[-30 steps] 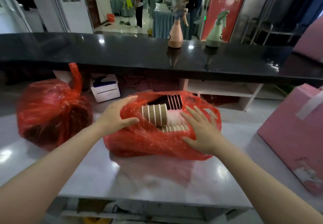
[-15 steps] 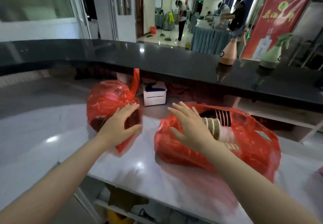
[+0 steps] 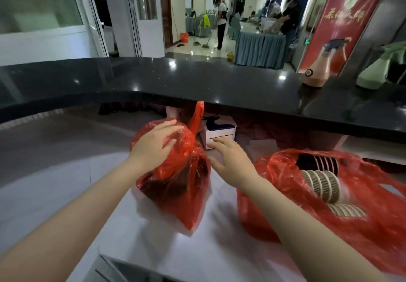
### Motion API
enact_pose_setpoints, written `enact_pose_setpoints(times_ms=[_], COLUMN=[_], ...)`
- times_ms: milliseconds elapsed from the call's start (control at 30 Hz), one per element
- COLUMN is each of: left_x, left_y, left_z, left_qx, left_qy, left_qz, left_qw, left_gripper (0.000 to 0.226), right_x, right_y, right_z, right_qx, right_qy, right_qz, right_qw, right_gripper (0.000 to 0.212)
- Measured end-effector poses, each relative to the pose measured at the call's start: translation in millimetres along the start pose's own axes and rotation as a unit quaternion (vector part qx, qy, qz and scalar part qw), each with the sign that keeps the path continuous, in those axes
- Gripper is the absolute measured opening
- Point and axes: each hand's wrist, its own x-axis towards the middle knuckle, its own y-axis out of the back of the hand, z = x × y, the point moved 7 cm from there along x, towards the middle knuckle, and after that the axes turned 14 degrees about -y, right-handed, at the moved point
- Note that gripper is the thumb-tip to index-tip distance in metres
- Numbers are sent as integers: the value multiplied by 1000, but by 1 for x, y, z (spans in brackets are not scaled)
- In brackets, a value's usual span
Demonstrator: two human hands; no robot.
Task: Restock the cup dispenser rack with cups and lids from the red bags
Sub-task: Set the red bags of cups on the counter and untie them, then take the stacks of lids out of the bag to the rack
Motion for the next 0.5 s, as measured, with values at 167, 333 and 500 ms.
enact_pose_setpoints(times_ms=[167, 333, 500], left_x=[35, 27, 5], left_y=[-40, -59, -37], left_z=[-13, -41, -60], left_qx=[35, 156, 140], left_qy=[-6, 75, 114], left_qz=[-133, -201, -86], left_qw=[990, 964, 980], left_gripper=[68, 71, 33], right_x=[28, 52, 58], right_y=[-20, -65, -88], right_z=[4, -4, -3], right_qx=[55, 75, 14], right_qy=[-75, -108, -87], right_qz=[-24, -125, -152], right_qw=[995, 983, 984], right_gripper=[33, 57, 48])
